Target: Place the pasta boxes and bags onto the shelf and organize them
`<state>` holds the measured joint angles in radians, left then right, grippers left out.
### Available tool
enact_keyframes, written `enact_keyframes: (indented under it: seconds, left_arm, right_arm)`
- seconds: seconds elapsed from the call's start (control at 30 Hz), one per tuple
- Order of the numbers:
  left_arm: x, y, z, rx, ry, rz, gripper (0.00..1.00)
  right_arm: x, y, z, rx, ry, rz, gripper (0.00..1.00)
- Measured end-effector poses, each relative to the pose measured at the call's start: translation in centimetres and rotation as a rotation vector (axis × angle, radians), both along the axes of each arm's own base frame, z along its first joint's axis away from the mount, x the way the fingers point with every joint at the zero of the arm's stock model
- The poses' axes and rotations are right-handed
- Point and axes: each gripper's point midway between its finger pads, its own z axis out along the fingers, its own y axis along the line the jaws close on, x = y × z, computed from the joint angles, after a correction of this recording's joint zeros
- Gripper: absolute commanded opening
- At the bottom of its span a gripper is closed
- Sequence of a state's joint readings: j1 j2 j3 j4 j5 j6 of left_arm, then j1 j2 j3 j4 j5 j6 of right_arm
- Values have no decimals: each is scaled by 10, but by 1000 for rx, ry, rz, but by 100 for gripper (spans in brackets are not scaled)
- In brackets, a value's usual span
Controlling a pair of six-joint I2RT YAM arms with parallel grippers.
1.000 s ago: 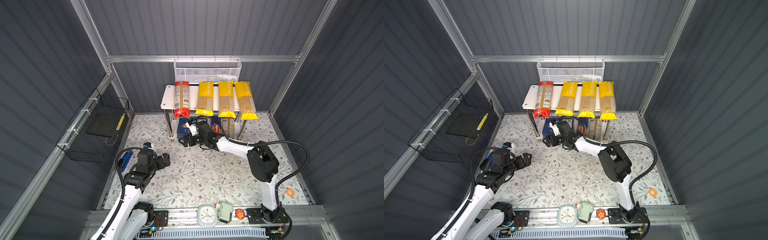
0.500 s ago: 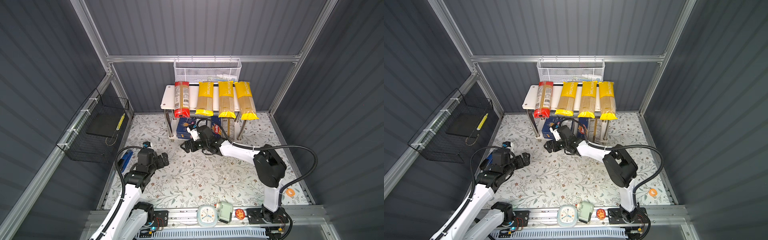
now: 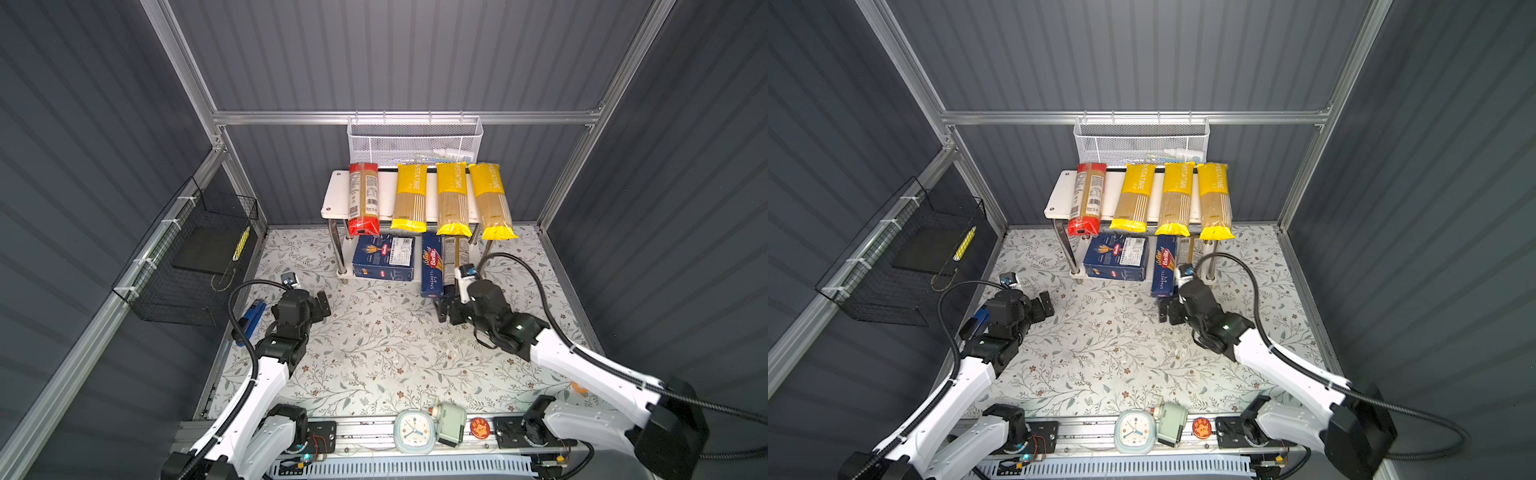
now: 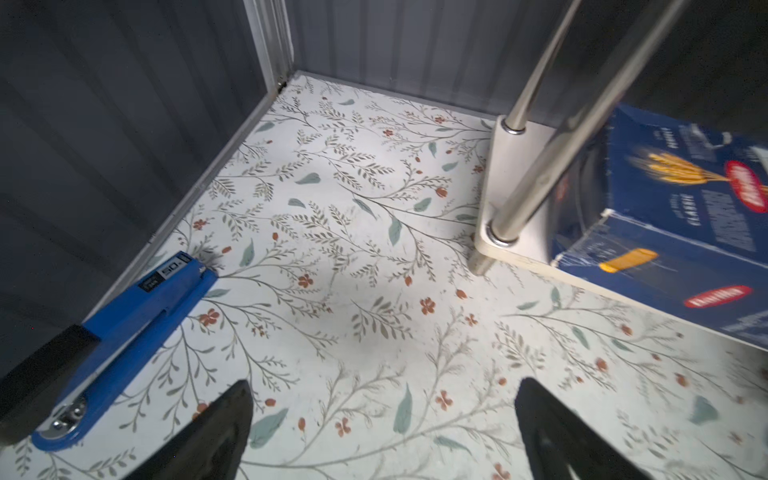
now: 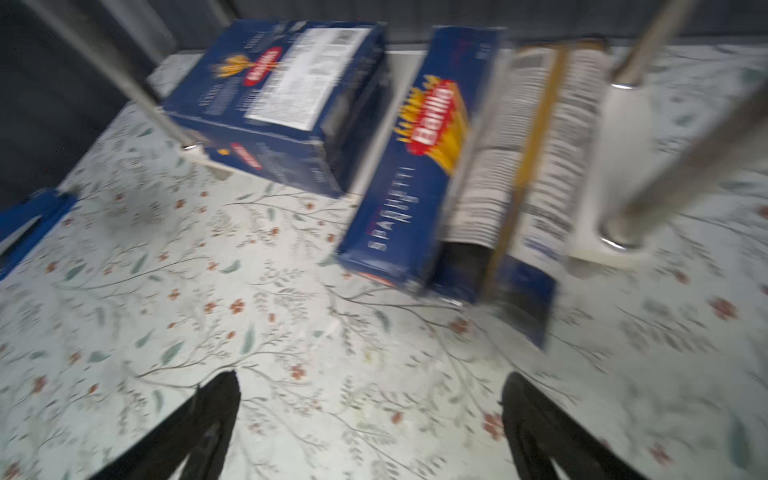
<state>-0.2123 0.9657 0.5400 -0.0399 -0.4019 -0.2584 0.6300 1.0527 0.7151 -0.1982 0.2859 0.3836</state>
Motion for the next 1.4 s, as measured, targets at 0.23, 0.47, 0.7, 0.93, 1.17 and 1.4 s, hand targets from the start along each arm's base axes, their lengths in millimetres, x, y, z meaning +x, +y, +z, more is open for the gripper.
enact_keyframes:
  seconds: [0.23,0.47,0.7,0.93,1.17,1.4]
  left_arm:
    - [21,34,-59,126,71,81,99]
    - [47,54,-105,167,144,105,99]
    - [77,34,-102,103,7,-5,99]
    - [82,13,-118,78,-6,-137,99]
    - [87,4,-111,72,-37,-187,99]
    - [87,3,-111,73,-38,-195,99]
  right_arm:
    - [8,-130,-22,-116,-62,-416,99]
    - [38,-195,-57,-158,-80,-550,99]
    - [62,-205,-87,-107,-69,-498,99]
    - [72,-206,-61,-88,-289,-469,99]
    - [72,-201,-87,-110,-259,-434,99]
    - [77,-203,-68,-106,-339,-445,99]
